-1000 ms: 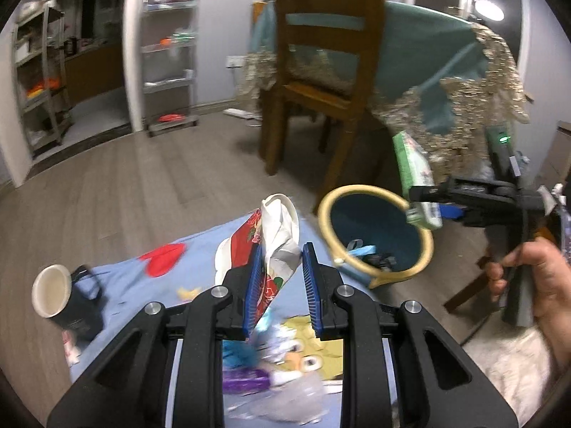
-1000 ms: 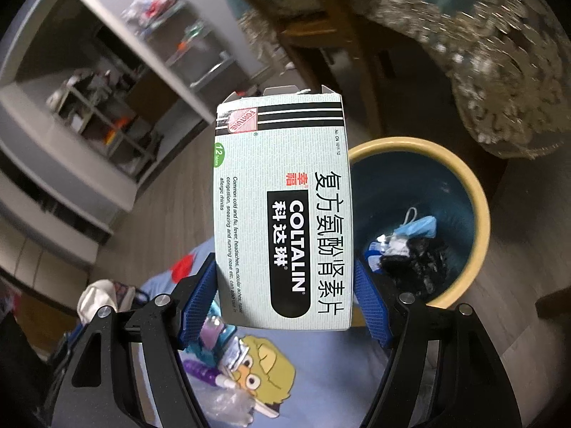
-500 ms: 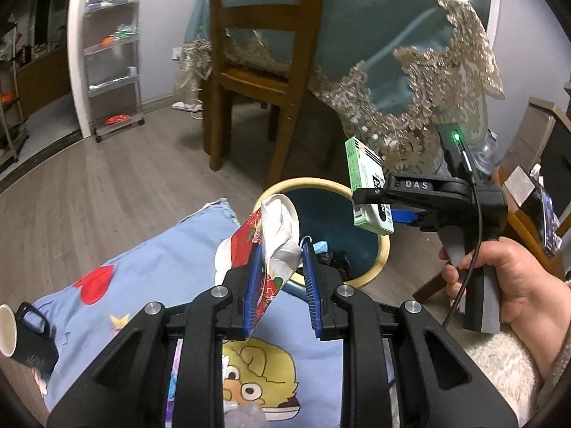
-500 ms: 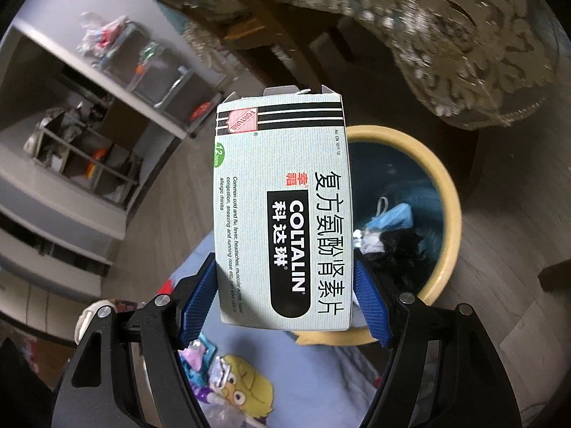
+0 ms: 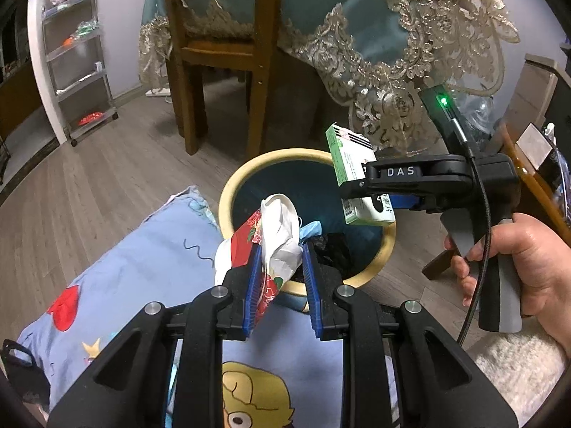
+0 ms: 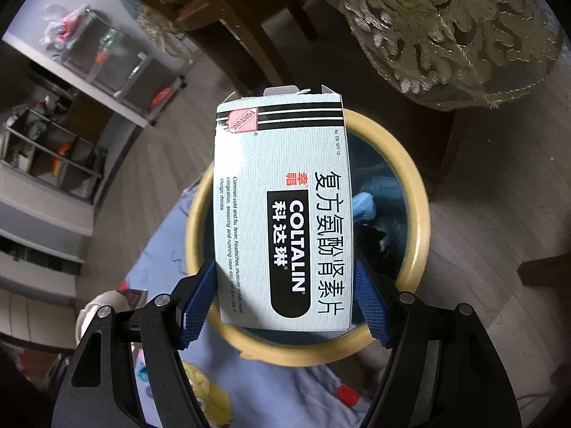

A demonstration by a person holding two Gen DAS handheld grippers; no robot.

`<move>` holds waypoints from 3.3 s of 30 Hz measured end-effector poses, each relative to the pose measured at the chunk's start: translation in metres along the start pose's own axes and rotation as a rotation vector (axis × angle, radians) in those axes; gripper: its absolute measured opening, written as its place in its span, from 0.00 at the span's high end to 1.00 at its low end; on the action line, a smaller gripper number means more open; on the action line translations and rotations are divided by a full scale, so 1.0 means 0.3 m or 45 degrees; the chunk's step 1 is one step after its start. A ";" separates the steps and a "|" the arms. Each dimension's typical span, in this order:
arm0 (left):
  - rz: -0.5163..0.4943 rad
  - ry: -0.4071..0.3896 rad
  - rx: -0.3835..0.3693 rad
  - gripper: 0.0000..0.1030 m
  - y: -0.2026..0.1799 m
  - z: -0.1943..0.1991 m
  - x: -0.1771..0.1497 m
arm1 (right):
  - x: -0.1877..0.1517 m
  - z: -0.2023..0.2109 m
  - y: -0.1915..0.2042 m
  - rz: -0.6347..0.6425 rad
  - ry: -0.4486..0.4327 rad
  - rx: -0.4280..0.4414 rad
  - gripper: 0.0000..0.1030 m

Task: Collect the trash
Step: 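Carry box and wrapper over the wastebasket and open both tools to drop them, then move both tools back over the remaining trash pile, then grasp the clear plastic bag with the right tool and lift it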

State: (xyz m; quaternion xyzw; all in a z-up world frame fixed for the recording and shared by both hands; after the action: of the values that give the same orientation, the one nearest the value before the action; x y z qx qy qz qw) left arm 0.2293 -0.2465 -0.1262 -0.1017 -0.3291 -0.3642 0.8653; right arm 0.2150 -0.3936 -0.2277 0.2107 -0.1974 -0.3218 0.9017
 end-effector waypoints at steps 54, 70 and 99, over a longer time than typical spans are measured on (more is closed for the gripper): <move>0.152 -0.046 0.339 0.12 0.256 0.324 -0.176 | -0.130 0.249 0.323 0.508 -0.267 0.096 0.07; 0.310 -0.017 0.529 0.08 0.410 0.656 -0.539 | -0.493 0.314 0.501 0.698 -0.214 0.266 0.06; 0.544 0.040 0.525 0.07 0.534 0.666 -0.795 | -1.087 -0.022 0.413 0.890 0.293 0.029 0.09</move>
State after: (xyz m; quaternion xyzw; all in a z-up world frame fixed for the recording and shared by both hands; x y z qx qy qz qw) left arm 0.1184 0.0855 -0.1170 0.0149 -0.3539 -0.1008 0.9297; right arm 0.0466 -0.0883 -0.2421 0.1756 -0.1582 0.0336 0.9711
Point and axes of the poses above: each gripper's, at about its wrist camera, not at the fingertips, and z roughly against the way its jaws point, y to its left, x to its top, the point moved 10 cm from there along -z, roughly the way its jaws point, and after that the axes turned 13 degrees about -z, right-handed, at the moved point
